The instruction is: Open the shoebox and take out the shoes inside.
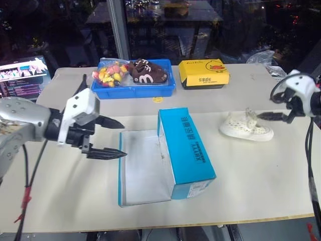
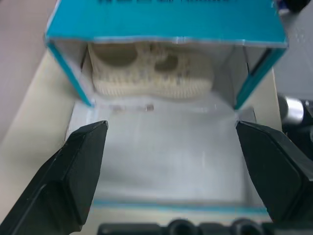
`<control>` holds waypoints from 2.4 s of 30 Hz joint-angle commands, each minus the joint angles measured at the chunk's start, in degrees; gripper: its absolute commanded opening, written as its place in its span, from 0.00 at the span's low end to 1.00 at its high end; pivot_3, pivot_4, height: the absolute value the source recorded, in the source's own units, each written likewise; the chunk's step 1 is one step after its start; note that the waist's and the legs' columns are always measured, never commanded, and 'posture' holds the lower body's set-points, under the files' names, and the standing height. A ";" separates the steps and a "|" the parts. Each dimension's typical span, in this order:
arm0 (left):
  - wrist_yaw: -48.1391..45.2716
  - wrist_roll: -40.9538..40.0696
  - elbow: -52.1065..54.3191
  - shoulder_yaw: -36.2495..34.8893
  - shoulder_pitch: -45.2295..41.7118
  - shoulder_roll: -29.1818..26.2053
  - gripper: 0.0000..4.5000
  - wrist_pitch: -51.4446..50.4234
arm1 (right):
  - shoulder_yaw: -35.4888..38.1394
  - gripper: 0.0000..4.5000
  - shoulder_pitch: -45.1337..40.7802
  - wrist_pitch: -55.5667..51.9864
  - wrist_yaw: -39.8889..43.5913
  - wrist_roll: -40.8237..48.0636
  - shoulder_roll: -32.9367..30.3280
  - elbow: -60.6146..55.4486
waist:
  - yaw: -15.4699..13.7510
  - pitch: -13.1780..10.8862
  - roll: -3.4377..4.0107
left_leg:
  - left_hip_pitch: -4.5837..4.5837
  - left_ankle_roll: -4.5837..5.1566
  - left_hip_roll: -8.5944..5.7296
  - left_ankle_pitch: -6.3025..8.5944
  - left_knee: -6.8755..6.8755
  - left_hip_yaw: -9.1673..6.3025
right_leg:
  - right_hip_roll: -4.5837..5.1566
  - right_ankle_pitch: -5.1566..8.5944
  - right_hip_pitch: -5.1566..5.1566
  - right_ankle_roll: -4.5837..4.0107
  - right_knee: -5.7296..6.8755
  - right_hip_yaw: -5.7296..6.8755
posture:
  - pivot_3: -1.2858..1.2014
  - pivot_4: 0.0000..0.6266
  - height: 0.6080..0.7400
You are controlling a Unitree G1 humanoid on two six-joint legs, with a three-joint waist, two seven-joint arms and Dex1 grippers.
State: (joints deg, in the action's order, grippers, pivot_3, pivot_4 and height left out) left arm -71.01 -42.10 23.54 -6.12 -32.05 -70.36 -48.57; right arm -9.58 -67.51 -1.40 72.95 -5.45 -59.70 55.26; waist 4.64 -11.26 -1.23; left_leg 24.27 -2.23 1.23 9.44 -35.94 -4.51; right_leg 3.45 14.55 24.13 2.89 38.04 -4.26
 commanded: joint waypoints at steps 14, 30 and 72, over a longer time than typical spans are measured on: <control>-1.72 1.21 -0.39 -8.17 7.55 -2.83 1.00 2.37 | 1.96 0.62 5.88 -31.25 18.12 23.61 5.84 -51.78 | -1.10 -0.02 0.02 | 0.10 0.00 0.03 0.00 -0.06 -0.01 | 0.00 -0.01 0.02 -0.02 0.02 0.06 | 0.52 0.24 1.00; -0.78 1.27 -1.28 -6.93 7.32 -1.41 1.00 3.46 | -3.74 0.01 23.53 -36.31 14.00 25.98 5.12 -64.30 | -1.07 0.05 -0.08 | 0.01 0.00 0.09 0.00 -0.07 0.00 | -0.04 0.05 -0.05 0.07 0.03 0.08 | 0.52 0.24 1.00; -1.07 1.65 -1.45 -4.33 4.06 -0.85 1.00 3.02 | -5.54 0.01 22.90 -23.37 7.56 9.71 12.58 -55.04 | -1.19 0.13 -0.32 | -0.31 -0.21 0.73 0.23 -0.06 0.35 | -0.42 0.25 0.05 -0.42 0.32 0.12 | 0.52 0.24 1.00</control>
State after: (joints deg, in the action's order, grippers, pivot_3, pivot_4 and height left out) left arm -72.01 -40.56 21.67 -9.80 -27.17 -70.50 -46.23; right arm -20.36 -43.84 -23.61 78.82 1.67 -43.96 5.44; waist 3.46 -11.13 -1.55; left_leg 23.99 -2.45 1.96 9.67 -35.99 -4.17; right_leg 3.04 14.81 24.19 2.48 38.35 -4.10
